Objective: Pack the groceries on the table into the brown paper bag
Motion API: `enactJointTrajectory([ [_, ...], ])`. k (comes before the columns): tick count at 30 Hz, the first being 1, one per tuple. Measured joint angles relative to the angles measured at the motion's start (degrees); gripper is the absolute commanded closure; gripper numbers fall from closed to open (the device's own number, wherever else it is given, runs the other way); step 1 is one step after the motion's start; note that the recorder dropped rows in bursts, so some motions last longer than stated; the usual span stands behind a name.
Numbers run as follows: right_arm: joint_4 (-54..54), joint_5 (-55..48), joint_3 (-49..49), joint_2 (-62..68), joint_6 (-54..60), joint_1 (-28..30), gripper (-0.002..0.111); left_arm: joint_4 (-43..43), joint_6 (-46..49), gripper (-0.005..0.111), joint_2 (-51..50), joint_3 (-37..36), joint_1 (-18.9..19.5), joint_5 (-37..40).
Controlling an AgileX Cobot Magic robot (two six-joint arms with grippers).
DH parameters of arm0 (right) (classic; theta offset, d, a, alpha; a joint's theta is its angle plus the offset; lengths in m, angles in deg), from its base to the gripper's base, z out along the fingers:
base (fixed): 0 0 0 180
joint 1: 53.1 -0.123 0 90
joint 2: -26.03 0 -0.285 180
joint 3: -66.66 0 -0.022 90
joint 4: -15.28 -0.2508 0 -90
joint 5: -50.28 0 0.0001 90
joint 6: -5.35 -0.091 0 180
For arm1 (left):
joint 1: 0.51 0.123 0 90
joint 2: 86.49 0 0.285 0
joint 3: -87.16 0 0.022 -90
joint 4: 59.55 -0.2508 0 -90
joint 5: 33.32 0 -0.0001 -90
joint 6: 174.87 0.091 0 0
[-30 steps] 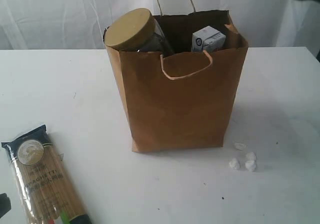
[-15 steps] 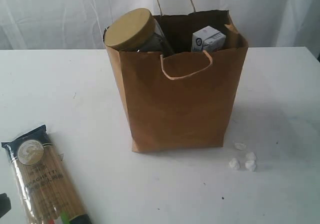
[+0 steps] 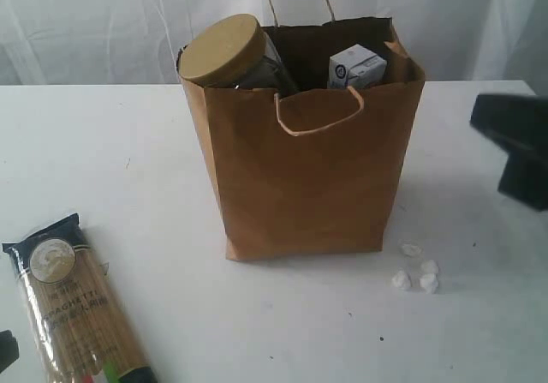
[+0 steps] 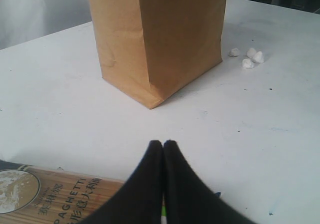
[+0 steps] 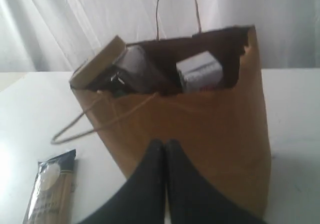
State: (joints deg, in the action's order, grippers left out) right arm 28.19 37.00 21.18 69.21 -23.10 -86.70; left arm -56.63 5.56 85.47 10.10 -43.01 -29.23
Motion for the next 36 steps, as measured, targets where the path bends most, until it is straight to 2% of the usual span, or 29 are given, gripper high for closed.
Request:
enactJointTrajectory([
  [11,-6.6,3.3,-15.2,-8.5,-0.1,0.3,0.108,0.0,0.0,0.107,0.0,0.0,0.0,0.0],
  [17,-6.9,3.5,-20.5,-16.3,-0.1,5.2,0.108,0.0,0.0,0.107,0.0,0.0,0.0,0.0],
  [26,-6.9,3.4,-24.3,-24.9,-0.1,12.5,0.108,0.0,0.0,0.107,0.0,0.0,0.0,0.0],
  [36,-7.1,3.2,-24.9,-26.6,-0.1,13.3,0.108,0.0,0.0,0.107,0.0,0.0,0.0,0.0],
])
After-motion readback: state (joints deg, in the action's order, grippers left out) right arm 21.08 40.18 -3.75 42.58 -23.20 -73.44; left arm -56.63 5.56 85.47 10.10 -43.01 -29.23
